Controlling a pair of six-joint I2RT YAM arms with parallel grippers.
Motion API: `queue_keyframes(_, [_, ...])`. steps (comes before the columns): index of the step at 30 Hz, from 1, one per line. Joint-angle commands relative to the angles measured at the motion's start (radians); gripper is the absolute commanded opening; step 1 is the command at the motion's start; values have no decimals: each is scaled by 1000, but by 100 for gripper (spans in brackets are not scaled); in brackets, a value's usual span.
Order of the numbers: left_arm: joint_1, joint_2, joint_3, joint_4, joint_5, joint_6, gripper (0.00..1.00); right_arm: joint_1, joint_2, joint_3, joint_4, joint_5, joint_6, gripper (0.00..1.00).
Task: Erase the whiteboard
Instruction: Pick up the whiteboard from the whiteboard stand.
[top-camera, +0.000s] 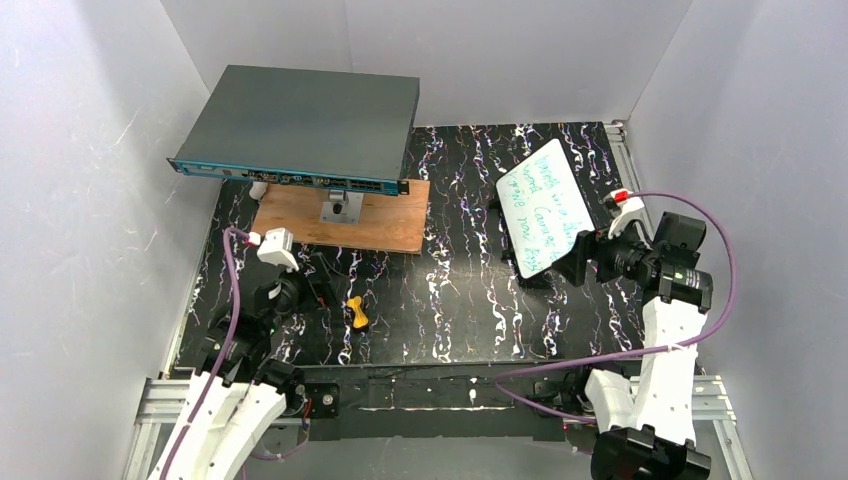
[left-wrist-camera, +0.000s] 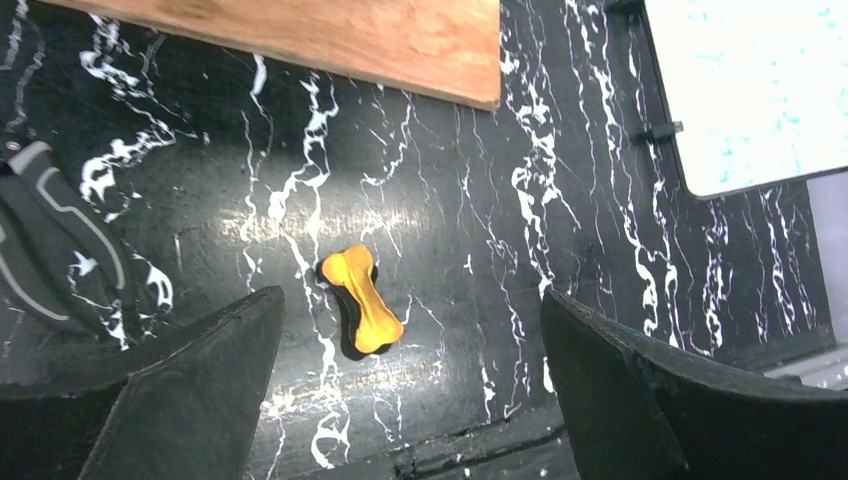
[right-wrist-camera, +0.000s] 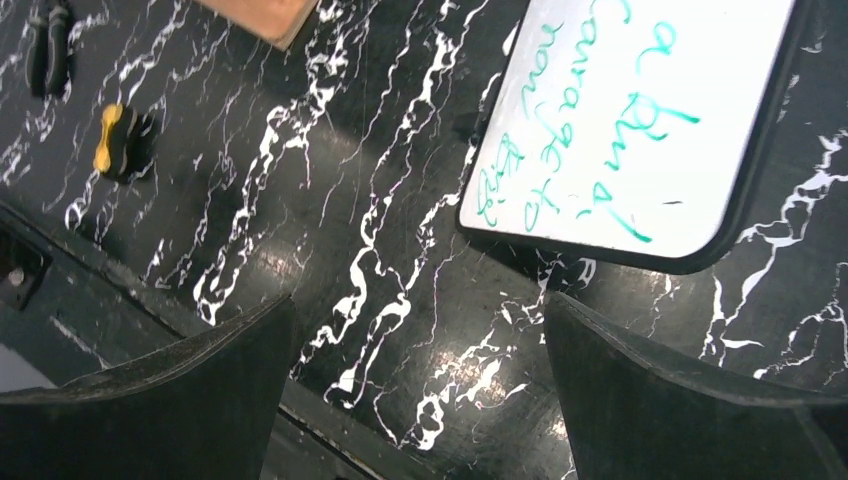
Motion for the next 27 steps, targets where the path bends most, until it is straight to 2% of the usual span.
queue_keyframes(1, [6, 66, 28, 12, 82, -17, 100, -5, 20, -10, -27, -32, -87, 98])
queue_keyframes(5, [6, 102, 45, 23, 65, 28, 99, -41, 44, -21, 28, -69, -56, 98])
queue_keyframes(12, [5, 124, 31, 70, 53, 114, 100, -179, 131, -10, 146, -180, 20, 98])
queue_keyframes(27, [6, 175, 53, 107, 23, 228, 100, -199, 317, 187, 31, -122, -68, 96])
